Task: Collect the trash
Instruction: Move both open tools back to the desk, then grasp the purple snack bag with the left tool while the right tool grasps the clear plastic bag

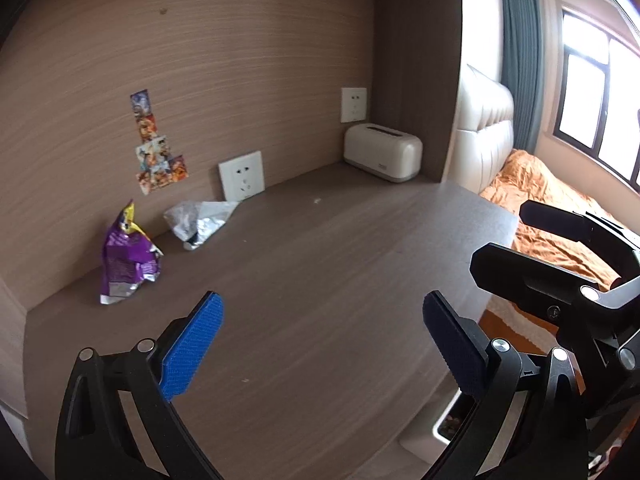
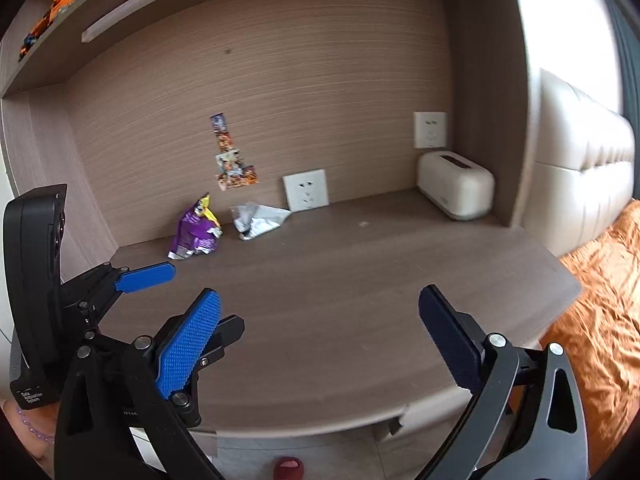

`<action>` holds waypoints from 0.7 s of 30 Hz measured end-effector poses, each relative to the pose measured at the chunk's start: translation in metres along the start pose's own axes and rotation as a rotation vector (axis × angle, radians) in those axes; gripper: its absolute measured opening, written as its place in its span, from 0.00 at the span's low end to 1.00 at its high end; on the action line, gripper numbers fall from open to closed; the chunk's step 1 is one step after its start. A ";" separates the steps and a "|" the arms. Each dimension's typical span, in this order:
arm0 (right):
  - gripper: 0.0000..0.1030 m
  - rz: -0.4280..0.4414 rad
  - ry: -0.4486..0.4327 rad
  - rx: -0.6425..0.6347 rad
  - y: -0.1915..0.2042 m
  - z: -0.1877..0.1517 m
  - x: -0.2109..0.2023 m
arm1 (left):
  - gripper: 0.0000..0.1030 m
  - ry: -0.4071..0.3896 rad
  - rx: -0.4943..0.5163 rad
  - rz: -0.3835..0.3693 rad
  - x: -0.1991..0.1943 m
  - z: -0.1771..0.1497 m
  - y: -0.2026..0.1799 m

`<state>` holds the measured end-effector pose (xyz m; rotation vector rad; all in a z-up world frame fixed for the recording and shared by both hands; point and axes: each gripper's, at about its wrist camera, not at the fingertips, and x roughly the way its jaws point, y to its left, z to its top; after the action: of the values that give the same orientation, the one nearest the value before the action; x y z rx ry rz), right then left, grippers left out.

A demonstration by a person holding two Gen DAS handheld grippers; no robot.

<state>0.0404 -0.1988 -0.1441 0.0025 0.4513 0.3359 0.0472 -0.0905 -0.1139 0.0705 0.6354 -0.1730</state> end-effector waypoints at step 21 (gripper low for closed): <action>0.96 0.093 0.077 -0.080 0.088 0.038 0.193 | 0.95 0.013 -0.115 0.168 0.075 0.022 0.185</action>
<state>0.1921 -0.0509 -0.1852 -0.0678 0.5152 0.4467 0.1534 0.0778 -0.1387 0.0139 0.6481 0.0263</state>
